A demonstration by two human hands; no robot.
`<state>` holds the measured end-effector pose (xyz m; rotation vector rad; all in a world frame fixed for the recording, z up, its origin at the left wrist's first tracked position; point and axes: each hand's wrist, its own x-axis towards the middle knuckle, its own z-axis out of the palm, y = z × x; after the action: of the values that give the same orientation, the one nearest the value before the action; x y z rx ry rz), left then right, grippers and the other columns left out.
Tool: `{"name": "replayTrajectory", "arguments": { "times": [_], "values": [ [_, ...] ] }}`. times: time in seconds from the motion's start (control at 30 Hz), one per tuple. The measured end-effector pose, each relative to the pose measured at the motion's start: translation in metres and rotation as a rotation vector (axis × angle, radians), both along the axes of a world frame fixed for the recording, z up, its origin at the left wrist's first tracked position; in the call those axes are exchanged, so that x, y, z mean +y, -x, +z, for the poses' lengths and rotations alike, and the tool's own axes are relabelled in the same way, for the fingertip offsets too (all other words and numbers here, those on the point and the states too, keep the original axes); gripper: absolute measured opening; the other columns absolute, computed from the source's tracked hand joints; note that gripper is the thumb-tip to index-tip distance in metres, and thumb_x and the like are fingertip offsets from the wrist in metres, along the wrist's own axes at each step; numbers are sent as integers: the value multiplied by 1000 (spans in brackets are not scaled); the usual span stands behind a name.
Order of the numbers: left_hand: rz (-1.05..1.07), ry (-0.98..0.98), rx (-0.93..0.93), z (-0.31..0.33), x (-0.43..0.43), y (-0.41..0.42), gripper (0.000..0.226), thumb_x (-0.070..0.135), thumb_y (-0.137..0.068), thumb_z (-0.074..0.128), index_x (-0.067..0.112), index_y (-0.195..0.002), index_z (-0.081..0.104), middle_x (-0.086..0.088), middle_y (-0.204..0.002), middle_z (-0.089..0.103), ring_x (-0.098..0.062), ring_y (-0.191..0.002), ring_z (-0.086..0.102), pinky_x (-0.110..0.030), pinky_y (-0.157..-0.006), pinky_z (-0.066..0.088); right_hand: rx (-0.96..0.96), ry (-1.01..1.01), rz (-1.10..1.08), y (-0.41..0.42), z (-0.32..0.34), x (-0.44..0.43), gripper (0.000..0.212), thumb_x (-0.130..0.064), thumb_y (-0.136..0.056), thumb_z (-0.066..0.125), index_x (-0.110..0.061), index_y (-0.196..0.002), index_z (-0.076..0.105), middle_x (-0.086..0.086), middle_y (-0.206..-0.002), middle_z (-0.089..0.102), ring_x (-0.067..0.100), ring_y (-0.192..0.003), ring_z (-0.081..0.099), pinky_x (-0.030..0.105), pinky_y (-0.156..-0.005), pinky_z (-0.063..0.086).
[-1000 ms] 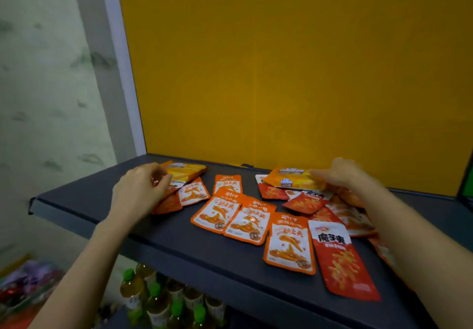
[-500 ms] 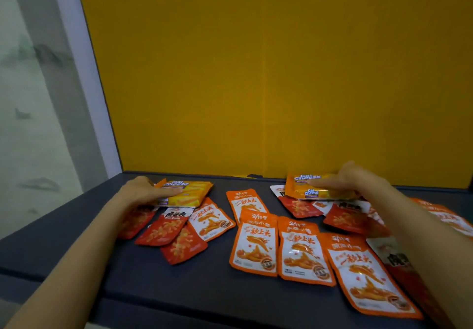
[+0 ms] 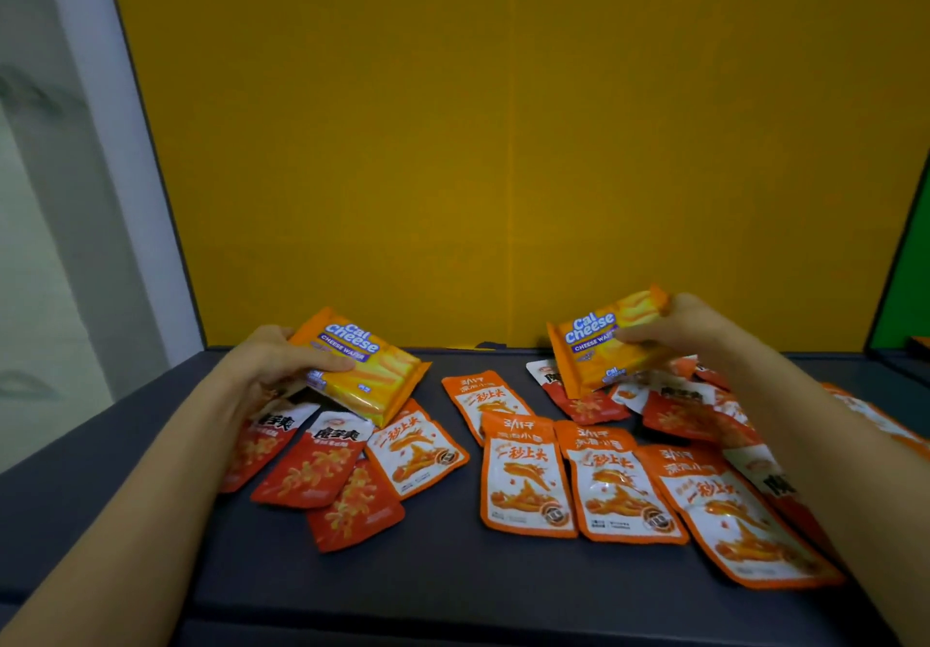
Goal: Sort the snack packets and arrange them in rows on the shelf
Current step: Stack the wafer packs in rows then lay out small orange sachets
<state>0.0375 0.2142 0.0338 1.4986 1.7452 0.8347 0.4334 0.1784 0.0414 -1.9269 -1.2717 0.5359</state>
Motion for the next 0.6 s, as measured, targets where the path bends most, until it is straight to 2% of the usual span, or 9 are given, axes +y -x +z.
{"name": "replayTrajectory", "arguments": {
  "times": [0.07,0.13,0.17,0.23,0.3,0.37,0.43,0.47,0.6],
  "values": [
    [8,-36,-112,-1,1,1,35,17,-66,82,5,-90,60,-13,-83,66,-23,-66,59,-27,-54,49,136,-67,29,0,4,-8,41,-7,-74,76,5,-111,62,21,-113,65,25,-82,59,30,-68,53],
    [0,-52,-200,-1,1,0,39,14,-66,81,6,-98,61,-13,-85,68,-23,-68,63,-26,-54,52,280,-120,55,2,8,-19,43,1,-75,73,9,-114,58,21,-109,63,24,-67,57,21,-45,52],
    [-4,-57,-232,-1,1,0,40,12,-67,80,6,-101,61,-13,-86,68,-21,-67,64,-25,-54,54,336,-146,61,2,9,-22,45,2,-75,73,9,-116,56,22,-111,62,22,-65,57,21,-42,52],
    [1,-111,-327,4,-3,-2,37,8,-69,78,8,-102,61,-13,-85,67,-16,-57,65,-22,-49,55,412,-206,57,-1,11,-30,46,1,-75,72,6,-118,55,20,-113,62,25,-71,61,28,-53,54],
    [24,-201,-410,12,-8,-10,28,6,-69,76,10,-93,63,-14,-87,67,-14,-51,65,-23,-50,56,479,-295,48,-9,15,-41,42,0,-77,70,3,-116,55,17,-105,62,17,-62,65,23,-49,53],
    [38,-289,-476,20,-17,-25,20,5,-71,74,10,-87,61,-5,-69,71,-7,-43,63,-18,-44,54,580,-371,52,-20,19,-57,29,-1,-79,68,2,-107,58,15,-92,65,6,-43,63,17,-42,52],
    [40,-337,-555,30,-29,-46,16,8,-76,71,14,-78,58,9,-43,64,0,-33,57,-12,-36,47,681,-412,58,-34,22,-76,7,-2,-83,64,-2,-87,59,7,-70,69,4,-40,62,17,-42,53],
    [32,-343,-597,35,-36,-59,15,10,-77,71,17,-78,57,12,-40,62,1,-32,56,-10,-36,46,717,-432,62,-43,22,-86,6,-3,-84,63,-6,-82,59,1,-60,70,4,-41,63,17,-43,53],
    [-82,-312,-712,44,-60,-125,12,18,-77,71,20,-81,60,10,-56,68,1,-43,61,-12,-47,52,746,-478,52,-88,22,-136,4,-11,-89,58,-13,-87,59,-8,-53,70,2,-46,65,16,-44,53]
  ]
}}
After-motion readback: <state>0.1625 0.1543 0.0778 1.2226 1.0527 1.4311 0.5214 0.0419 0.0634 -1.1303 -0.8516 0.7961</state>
